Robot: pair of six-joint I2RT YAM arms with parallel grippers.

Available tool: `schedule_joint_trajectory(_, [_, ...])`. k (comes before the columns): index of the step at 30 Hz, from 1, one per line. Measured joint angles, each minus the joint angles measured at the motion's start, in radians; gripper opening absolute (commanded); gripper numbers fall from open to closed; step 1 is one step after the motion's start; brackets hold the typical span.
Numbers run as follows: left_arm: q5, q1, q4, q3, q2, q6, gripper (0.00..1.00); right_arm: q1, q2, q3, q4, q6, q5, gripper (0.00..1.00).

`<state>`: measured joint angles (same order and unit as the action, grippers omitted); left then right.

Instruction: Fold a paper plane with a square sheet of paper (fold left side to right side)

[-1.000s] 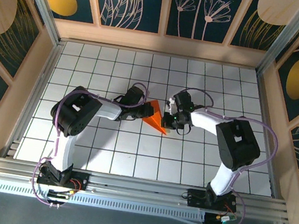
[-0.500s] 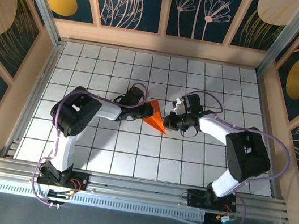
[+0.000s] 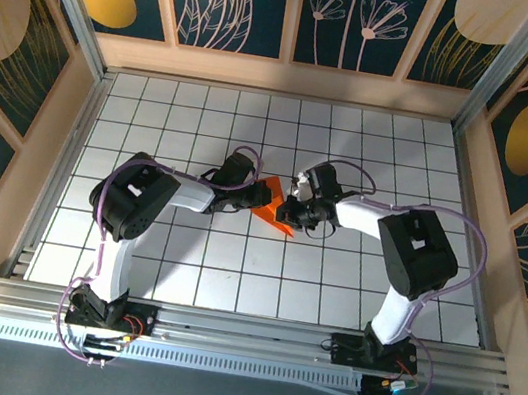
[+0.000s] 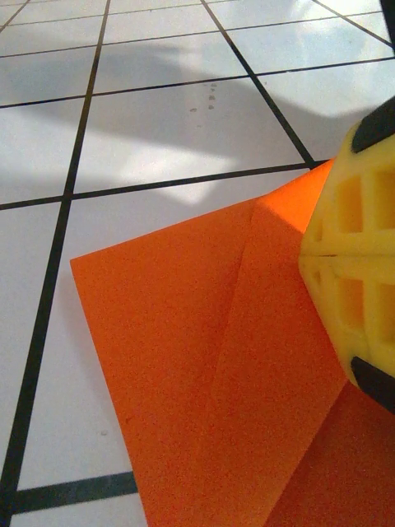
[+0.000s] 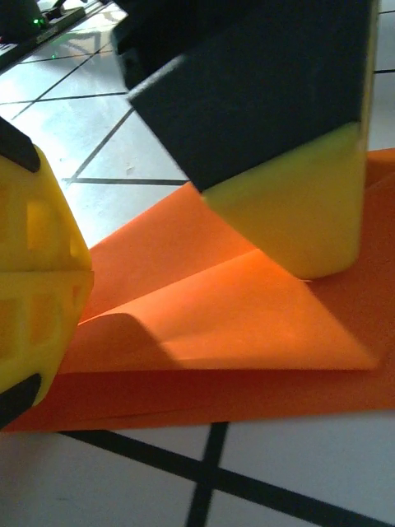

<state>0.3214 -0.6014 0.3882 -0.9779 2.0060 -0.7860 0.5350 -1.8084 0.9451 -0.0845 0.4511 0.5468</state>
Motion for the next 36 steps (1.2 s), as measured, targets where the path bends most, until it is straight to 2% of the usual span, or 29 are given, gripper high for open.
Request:
schedule_joint_trajectory(15, [0.000,0.000,0.000,0.000,0.000,0.000,0.02,0.000,-0.075,0.056,0.056,0.021,-0.007,0.00])
schedule_joint_trajectory(36, [-0.010,-0.001,-0.002,0.000,0.000,-0.009,0.01,0.002,-0.084,0.041,0.059,-0.001,-0.031,0.00])
